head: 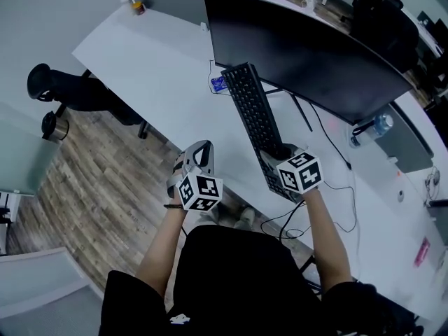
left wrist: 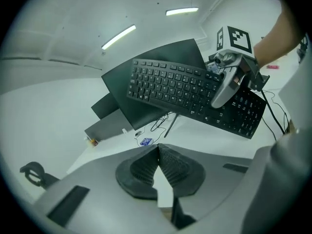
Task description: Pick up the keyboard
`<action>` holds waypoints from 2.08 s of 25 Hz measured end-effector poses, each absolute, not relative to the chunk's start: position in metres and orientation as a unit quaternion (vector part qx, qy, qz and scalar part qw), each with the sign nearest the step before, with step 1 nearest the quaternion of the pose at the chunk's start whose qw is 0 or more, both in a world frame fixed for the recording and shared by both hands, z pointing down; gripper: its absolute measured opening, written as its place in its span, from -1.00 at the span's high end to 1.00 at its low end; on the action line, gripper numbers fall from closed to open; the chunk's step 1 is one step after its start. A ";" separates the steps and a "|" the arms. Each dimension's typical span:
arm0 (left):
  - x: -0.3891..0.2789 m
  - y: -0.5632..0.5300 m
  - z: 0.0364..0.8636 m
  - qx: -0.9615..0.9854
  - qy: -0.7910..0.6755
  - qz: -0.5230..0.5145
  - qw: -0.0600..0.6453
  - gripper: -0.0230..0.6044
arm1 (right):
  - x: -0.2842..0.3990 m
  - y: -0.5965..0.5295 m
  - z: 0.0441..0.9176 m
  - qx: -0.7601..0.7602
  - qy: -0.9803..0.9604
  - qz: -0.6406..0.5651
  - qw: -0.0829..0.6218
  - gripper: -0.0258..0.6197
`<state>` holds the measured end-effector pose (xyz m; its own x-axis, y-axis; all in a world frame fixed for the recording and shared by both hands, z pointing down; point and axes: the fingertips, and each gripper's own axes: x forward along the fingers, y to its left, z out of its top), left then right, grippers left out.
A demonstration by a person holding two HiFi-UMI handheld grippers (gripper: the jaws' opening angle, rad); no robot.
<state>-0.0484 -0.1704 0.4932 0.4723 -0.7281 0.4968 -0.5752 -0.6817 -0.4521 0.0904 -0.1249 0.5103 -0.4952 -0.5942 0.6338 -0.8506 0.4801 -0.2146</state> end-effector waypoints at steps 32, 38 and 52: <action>-0.073 -0.156 0.428 -0.875 0.425 -0.226 0.048 0.90 | 0.079 -0.125 0.387 0.526 -0.838 0.144 0.016 0.71; -0.090 -0.149 0.424 -0.884 0.410 -0.218 0.053 0.90 | 0.073 -0.110 0.376 0.561 -0.818 0.128 -0.001 0.71; -0.127 -0.146 0.405 -0.900 0.377 -0.211 0.053 0.90 | 0.041 -0.096 0.344 0.599 -0.790 0.125 -0.025 0.71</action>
<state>-0.1267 -0.1457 0.4051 0.6266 -0.7013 0.3399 -0.6568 -0.7100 -0.2542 0.0408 -0.0958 0.3437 -0.2806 -0.9535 0.1099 -0.9408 0.2506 -0.2281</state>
